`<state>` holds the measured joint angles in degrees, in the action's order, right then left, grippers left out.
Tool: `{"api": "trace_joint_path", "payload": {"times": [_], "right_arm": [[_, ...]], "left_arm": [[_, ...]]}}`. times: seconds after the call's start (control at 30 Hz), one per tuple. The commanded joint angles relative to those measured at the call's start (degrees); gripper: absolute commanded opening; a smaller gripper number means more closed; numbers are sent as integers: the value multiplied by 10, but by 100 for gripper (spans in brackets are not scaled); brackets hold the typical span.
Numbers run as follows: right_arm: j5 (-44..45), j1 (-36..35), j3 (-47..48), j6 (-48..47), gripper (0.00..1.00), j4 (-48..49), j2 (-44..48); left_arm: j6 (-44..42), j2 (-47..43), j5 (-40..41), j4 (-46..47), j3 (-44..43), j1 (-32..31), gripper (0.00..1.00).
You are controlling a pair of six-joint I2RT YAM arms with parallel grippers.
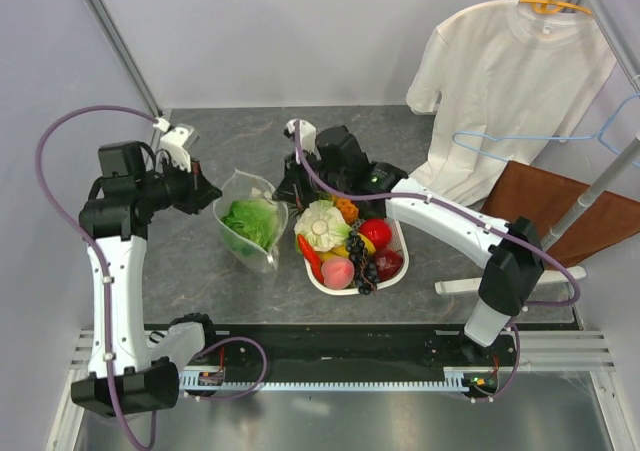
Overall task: Place the food in the zip-top bag and seal the zipper
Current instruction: Adjust the zipper food storage bag at the center of the board.
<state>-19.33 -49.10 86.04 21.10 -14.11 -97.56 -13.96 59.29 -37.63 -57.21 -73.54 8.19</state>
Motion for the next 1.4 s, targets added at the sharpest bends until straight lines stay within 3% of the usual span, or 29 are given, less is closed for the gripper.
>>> {"api": "trace_joint_path", "payload": {"times": [0.0,0.37,0.63,0.73,0.77,0.83,0.87,1.17,1.37], "right_arm": [[-21,5,90,38,0,50,28],[-30,3,-8,47,0,28,-32],[-26,9,70,50,0,18,-47],[-19,9,70,54,0,17,-41],[-19,9,69,55,0,19,-39],[-17,12,68,61,0,19,-37],[-18,14,67,65,0,21,-35],[-12,15,52,88,0,26,-39],[7,17,53,99,0,28,-41]], "left_arm": [[34,-48,-82,7,-103,-1,2],[11,-29,5,17,53,-1,2],[27,-32,-5,0,15,-1,2],[29,-17,17,-32,9,0,44],[29,-18,19,-37,9,-1,63],[28,-25,37,-47,18,0,82],[28,-28,46,-53,22,-1,85],[43,-49,25,-60,57,-8,82],[22,-16,45,-69,54,-49,62]]}}
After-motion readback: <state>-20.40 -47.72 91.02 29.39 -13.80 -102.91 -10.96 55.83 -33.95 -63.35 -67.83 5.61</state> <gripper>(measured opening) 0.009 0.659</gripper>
